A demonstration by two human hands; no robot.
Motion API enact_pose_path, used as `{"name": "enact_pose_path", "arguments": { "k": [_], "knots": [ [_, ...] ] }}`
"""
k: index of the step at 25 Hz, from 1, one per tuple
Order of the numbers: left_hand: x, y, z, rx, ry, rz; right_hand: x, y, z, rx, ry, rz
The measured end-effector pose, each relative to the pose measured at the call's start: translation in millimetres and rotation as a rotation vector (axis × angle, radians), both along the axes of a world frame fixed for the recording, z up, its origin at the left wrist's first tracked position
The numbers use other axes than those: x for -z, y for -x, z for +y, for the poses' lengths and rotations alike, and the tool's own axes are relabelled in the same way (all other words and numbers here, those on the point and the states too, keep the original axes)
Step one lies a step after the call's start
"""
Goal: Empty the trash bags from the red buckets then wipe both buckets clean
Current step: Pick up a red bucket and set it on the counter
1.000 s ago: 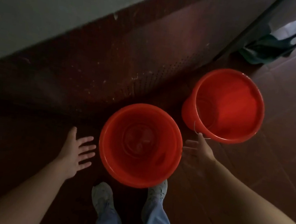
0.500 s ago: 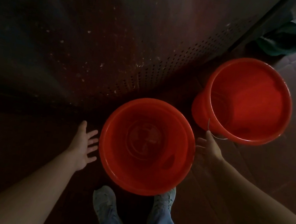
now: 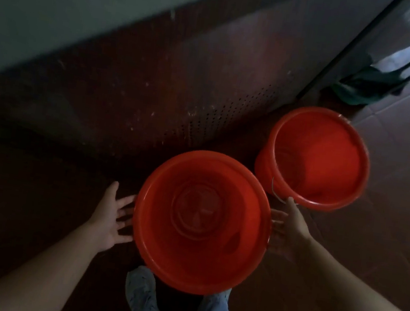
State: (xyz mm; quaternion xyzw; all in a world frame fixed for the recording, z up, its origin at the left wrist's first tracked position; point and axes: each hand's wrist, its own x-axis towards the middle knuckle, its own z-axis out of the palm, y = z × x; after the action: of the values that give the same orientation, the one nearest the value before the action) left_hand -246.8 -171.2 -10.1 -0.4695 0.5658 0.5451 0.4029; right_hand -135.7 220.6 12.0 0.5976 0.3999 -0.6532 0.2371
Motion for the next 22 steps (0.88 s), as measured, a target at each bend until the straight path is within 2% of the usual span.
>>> {"name": "enact_pose_path", "arguments": {
  "k": [2,7,13,22],
  "knots": [
    [-53,-5,-1,-0.005,-0.022,0.008,-57,-2,6,-0.004,-0.007,0.004],
    [-232,-27,5,0.011,-0.105,0.049,-233,-24,13,-0.029,-0.036,0.050],
    [-417,-56,-6,0.125,-0.180,0.137,-402,-57,1,-0.085,-0.126,0.122],
    [-612,-74,-55,0.202,-0.148,0.293,-590,-65,-40,-0.293,-0.308,0.196]
  ]
}}
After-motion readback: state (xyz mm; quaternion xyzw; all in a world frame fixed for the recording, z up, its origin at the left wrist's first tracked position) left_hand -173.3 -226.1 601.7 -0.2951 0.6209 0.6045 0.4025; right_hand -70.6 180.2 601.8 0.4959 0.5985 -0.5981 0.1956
